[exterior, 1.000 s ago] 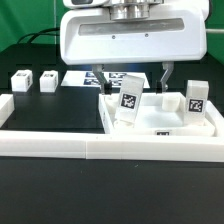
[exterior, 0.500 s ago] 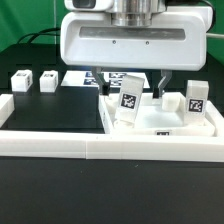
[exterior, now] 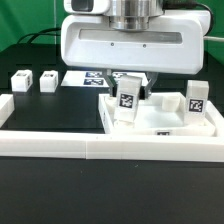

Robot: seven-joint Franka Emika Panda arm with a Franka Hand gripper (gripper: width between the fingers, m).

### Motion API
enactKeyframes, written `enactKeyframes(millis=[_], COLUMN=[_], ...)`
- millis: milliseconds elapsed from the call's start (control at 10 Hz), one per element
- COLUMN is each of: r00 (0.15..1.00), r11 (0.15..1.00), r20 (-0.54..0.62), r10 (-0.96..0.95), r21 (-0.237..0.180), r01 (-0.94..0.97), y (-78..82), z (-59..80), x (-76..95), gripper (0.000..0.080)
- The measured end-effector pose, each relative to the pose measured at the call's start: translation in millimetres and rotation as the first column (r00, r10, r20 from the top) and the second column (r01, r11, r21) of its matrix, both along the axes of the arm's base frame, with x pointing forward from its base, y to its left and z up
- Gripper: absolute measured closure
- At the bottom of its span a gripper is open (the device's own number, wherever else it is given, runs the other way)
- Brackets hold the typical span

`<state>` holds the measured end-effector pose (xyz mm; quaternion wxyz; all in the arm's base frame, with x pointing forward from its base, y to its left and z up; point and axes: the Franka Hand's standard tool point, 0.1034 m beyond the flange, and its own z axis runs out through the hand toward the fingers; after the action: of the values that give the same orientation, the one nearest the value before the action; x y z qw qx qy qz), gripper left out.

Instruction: Assemble square table

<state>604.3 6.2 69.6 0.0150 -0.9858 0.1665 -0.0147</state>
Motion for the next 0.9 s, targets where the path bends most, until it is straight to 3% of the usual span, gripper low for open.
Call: enactKeyframes(millis=[100,500,700,900], r00=[0.992,0.925,0.816,0.636], r11=[0.992,0.925,0.816,0.637], r20=[-0.003,-0.02,-0.036,-0.048], r10=[-0.123,-0.38,-0.577,-0.77], r21=[0.007,0.015,0.012,0.007], r01=[0.123,0.38,0.577,0.771], y=[0.8,1.3,0.3,7.8], z=[-0.1,-0.9,-0.6,-0.9], x=[0.0,1.6,15.1,14.9], gripper=[0.051,0.051,0.0509,0.0509])
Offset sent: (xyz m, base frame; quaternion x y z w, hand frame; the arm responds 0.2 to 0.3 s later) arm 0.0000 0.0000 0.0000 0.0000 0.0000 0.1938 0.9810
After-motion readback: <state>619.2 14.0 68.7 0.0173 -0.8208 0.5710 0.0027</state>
